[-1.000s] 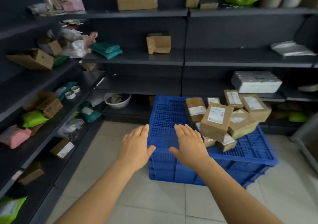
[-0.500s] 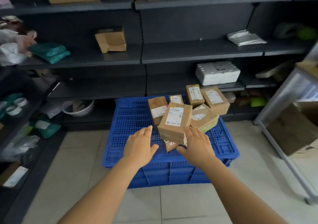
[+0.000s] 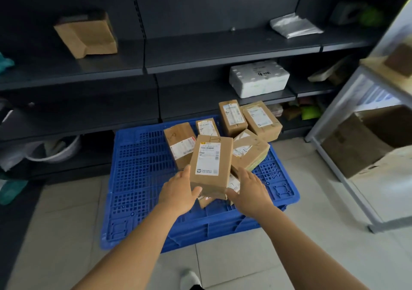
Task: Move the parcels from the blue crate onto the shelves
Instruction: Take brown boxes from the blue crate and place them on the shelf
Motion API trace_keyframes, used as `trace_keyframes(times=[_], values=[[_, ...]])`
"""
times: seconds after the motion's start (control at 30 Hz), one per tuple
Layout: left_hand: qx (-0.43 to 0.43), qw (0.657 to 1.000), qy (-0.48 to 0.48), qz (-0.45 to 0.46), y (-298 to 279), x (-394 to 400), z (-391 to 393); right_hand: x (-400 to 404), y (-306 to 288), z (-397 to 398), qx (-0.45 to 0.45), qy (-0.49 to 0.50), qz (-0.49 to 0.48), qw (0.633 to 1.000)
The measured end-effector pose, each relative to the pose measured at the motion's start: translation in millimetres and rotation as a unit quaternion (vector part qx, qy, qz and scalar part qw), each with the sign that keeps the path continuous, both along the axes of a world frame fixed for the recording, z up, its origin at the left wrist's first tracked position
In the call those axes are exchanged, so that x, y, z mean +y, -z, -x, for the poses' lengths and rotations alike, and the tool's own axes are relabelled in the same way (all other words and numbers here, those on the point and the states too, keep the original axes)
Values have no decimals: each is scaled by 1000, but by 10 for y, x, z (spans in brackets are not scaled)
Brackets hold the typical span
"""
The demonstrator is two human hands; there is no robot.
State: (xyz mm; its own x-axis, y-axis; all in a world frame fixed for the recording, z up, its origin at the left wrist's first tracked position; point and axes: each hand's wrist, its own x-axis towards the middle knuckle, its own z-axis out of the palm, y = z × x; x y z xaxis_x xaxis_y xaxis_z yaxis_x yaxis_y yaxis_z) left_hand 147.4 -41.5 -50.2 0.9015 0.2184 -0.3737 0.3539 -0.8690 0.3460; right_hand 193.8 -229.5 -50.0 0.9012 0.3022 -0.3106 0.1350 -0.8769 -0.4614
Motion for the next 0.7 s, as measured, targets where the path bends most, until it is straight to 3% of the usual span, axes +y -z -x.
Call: trace_keyframes(times=[0.47,0.7], values=[[66,990,-41,121,515,326,-661,492,622,-522,132,101,-6,986],[90,975,-86,183,652,355,-760,575,852,-621,155,137,-97,974]])
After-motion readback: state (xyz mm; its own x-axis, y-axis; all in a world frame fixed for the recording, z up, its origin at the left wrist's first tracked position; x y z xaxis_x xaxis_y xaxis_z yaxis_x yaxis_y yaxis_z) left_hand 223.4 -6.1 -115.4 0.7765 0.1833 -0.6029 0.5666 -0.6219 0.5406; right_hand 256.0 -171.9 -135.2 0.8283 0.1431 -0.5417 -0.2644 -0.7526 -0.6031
